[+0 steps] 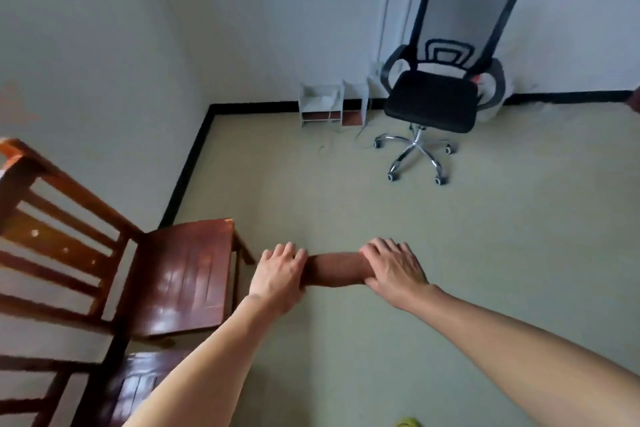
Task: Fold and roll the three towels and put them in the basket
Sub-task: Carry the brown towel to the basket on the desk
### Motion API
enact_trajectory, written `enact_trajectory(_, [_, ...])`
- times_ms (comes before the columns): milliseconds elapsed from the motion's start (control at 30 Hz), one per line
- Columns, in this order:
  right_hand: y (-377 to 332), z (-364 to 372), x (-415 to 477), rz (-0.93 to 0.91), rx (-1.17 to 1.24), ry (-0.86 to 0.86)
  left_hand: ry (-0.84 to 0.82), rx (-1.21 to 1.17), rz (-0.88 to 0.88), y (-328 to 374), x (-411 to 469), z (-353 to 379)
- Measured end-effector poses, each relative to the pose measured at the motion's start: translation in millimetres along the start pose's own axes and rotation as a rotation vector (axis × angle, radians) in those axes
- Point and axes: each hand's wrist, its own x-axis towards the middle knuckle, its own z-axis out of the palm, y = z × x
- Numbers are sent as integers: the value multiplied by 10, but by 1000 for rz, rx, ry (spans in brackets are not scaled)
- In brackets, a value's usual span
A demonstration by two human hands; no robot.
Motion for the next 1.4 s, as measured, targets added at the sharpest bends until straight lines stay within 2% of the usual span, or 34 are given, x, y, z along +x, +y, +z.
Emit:
enact_trajectory(133, [1064, -495, -95, 101, -48, 70, 68, -10, 90, 861, 798, -455])
enact_trajectory(300, [2328, -1038, -349, 254, -106, 151, 142, 30, 284, 1941, 1709, -1063])
enact_trajectory(667, [4556, -1561, -690, 597, -193, 222, 222, 128, 677, 3962, 3716, -1731])
enact_trajectory(900, [5858, -1956, -958, 931, -211, 280, 282, 188, 1000, 5475, 4983, -2312])
enact_trajectory(1133, [6818, -1984, -1625, 1141, -201, 299, 287, 205, 1233, 6983, 5472, -2445])
enact_trajectory(1233, [7447, -1926, -1971, 1218, -206, 299, 303, 227, 1323, 7817, 5703, -2421])
enact_trajectory(1400, [8675, -1938, -2448, 1275, -165, 343, 289, 214, 1360, 9191, 6131, -2487])
